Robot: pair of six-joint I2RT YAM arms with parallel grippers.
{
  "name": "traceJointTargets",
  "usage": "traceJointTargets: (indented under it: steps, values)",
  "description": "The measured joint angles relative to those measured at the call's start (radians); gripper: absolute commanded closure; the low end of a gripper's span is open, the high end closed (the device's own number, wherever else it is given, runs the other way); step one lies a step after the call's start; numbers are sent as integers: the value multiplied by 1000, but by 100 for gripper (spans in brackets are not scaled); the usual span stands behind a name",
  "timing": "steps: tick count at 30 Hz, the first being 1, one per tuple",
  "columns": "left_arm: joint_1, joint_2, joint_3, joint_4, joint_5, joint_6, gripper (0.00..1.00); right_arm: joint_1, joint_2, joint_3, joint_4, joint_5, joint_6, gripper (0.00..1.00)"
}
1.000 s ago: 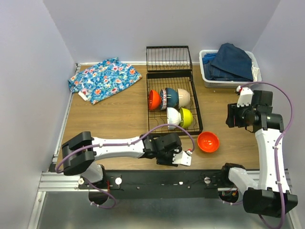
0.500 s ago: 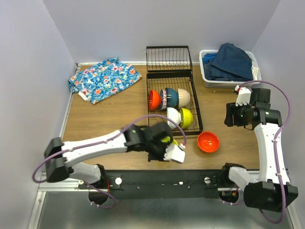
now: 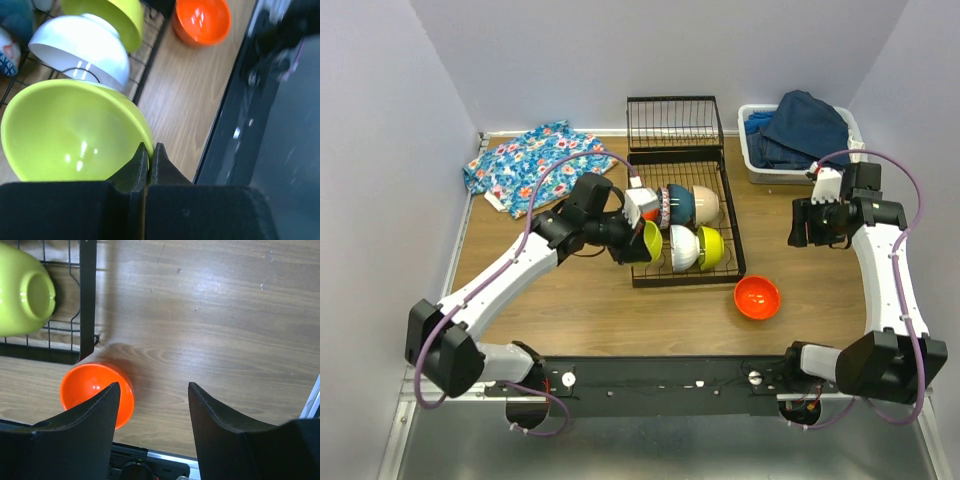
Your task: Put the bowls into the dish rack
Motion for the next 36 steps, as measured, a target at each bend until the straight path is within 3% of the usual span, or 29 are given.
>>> traceJointTargets:
  steps: [8, 16, 20, 26, 36]
  values:
    - [187, 131, -143, 516, 194, -447, 100, 0, 77, 39, 14, 36, -22, 35]
    - [234, 286, -405, 1212, 329, -994, 100, -1, 127, 39, 15, 89, -41, 35]
    - [243, 377, -468, 1502, 345, -1198, 100, -1, 153, 43, 13, 110, -48, 35]
    - [276, 464, -481, 1766, 346, -1379, 100, -1, 190, 62, 13, 127, -52, 35]
    - [286, 587, -544, 1875, 303, -1542, 100, -1, 203, 71, 12, 145, -52, 35]
